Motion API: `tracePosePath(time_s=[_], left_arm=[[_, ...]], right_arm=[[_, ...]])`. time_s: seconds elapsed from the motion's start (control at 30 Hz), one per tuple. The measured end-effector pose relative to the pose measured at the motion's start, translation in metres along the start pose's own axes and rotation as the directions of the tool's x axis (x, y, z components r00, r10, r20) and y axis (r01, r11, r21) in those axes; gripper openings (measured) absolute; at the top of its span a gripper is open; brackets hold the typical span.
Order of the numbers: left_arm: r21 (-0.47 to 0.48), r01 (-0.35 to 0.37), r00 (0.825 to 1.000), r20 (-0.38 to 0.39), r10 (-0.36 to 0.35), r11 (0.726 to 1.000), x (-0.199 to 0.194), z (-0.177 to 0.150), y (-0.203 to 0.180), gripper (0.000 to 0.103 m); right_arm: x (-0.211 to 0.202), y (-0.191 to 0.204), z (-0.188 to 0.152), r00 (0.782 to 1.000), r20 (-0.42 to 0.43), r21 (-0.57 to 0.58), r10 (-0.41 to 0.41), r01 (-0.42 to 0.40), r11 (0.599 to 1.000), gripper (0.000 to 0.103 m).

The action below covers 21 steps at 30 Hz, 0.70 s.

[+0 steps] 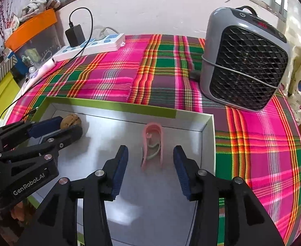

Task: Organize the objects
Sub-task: 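Open the right tool to drop the pink clip in the box while the left tool releases the walnut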

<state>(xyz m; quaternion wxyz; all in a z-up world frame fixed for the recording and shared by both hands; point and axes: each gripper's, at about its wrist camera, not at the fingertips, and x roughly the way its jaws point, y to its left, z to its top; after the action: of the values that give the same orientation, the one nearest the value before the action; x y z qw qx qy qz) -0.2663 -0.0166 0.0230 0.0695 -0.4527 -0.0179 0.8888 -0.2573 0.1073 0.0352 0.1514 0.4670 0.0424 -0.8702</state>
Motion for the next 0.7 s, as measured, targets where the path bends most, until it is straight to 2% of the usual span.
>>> tracePosePath(time_s=[0.43,0.7], left_arm=[[-0.008,0.000,0.999,0.052,0.000,1.000,-0.038,-0.021,0.001,0.043],[-0.026,-0.010,0.997,0.077,0.012,1.000,-0.056,-0.033,0.002,0.043]], right_arm=[[-0.028,-0.004,-0.018,0.999,0.043,0.047,0.020,-0.023,0.999,0.047],[-0.047,-0.001,-0.029,0.997,0.079,0.044,0.006,-0.010,0.999,0.047]])
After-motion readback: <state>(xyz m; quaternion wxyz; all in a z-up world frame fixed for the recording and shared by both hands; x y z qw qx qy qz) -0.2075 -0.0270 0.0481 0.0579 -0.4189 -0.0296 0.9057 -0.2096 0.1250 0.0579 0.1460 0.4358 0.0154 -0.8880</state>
